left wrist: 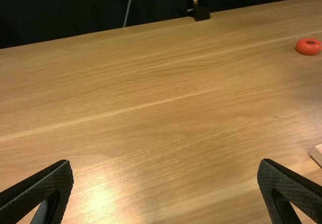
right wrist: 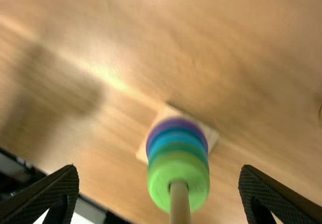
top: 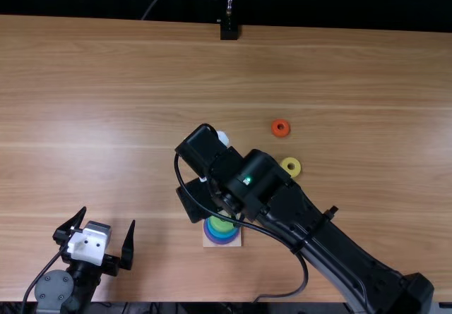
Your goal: Build the Hanoi tower: stack the rings onto the peg from bottom to top in this color order: purple, dark blue, light blue, dark green, light green, yellow, orange.
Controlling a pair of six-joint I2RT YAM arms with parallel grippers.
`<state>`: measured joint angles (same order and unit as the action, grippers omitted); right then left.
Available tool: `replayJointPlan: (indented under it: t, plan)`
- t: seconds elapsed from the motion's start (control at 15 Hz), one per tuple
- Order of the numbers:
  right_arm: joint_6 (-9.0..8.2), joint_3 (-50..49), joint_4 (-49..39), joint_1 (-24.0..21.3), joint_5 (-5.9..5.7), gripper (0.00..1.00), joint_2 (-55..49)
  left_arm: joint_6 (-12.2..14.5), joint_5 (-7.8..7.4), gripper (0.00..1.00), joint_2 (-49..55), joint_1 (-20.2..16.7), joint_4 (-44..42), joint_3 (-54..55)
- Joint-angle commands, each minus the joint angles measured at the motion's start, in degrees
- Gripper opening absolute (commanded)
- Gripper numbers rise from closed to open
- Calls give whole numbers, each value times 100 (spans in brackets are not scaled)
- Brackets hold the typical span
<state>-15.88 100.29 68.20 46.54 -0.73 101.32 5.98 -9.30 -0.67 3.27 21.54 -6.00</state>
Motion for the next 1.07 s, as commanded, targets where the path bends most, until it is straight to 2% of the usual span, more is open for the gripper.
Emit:
replayJointPlan:
  t: [0.0, 0.2, 0.27, 0.33, 0.4, 0.47, 0.53, 0.6, 0.8, 1.0]
  plan:
    - [-78, 228, -64, -190, -306, 100, 72, 88, -61, 100, 67, -37, 451, 600]
    - [-89, 149, -75, -647, -338, 100, 116, 88, -61, 100, 67, -37, 451, 600]
    - [-163, 149, -64, -822, -349, 100, 204, 88, -61, 100, 67, -37, 451, 600]
    - [-395, 149, -64, -1042, -422, 100, 327, 88, -61, 100, 67, -37, 451, 600]
    - [-659, 149, -75, -1306, -581, 100, 441, 88, -61, 100, 67, -37, 451, 600]
    - [-796, 140, -85, -1526, -739, 100, 512, 88, -61, 100, 67, -37, 451, 600]
    - [-796, 114, -75, -1666, -844, 100, 565, 88, -61, 100, 67, -37, 451, 600]
    - [-764, 26, -75, -1789, -887, 100, 617, 88, -61, 100, 67, -37, 451, 600]
    - [-722, -344, -85, -2106, -876, 100, 670, 88, -61, 100, 67, -37, 451, 600]
    - [-775, -616, -96, -2290, -855, 100, 723, 88, -61, 100, 67, -37, 451, 600]
